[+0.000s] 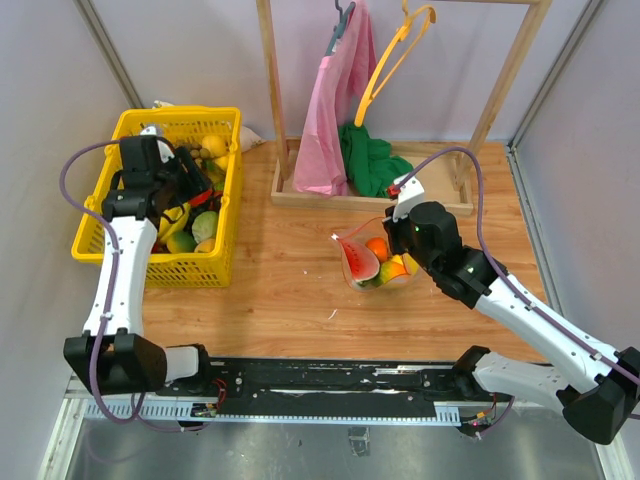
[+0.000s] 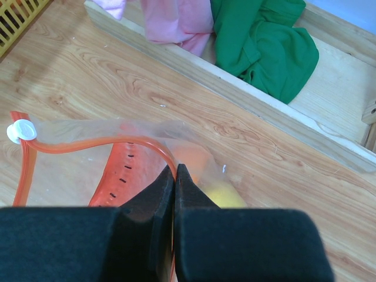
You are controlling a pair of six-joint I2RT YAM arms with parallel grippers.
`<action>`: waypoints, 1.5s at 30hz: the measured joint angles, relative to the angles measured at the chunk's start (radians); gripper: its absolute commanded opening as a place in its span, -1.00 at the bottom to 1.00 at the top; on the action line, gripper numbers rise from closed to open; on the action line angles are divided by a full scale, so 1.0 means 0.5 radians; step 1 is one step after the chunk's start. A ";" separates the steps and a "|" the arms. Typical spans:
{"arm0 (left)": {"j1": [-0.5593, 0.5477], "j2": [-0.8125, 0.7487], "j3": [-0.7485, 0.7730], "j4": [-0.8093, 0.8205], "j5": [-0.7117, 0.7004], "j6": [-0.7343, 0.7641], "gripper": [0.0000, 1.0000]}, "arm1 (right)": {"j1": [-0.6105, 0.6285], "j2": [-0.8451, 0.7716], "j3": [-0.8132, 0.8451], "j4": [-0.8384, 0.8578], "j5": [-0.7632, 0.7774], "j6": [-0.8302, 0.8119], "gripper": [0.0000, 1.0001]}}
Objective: Place the food in the zip-top bag and seal the zipper
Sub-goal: Place the fake fruit in the zipper food storage bag.
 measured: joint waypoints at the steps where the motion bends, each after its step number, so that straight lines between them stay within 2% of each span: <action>1: -0.049 -0.031 0.000 0.002 0.027 -0.005 -0.35 | 0.000 0.000 0.000 0.000 -0.003 0.001 -0.99; 9: -0.369 -0.280 -0.031 0.141 0.172 -0.056 -0.35 | 0.000 -0.004 0.000 0.000 -0.010 0.003 -0.99; 15: -0.721 -0.450 -0.230 0.403 0.262 -0.037 -0.39 | 0.000 -0.005 0.000 0.000 -0.024 0.003 -0.99; 24: -1.315 -0.520 -0.539 0.826 0.247 0.128 -0.48 | 0.000 -0.005 0.000 -0.001 -0.047 0.005 -0.99; 33: -1.926 -0.406 -0.617 1.182 0.071 0.510 -0.54 | 0.000 -0.005 0.000 -0.001 -0.066 0.010 -0.99; 45: -2.332 -0.175 -0.732 1.472 -0.092 1.278 -0.54 | 0.000 -0.005 0.000 -0.001 -0.096 0.011 -0.99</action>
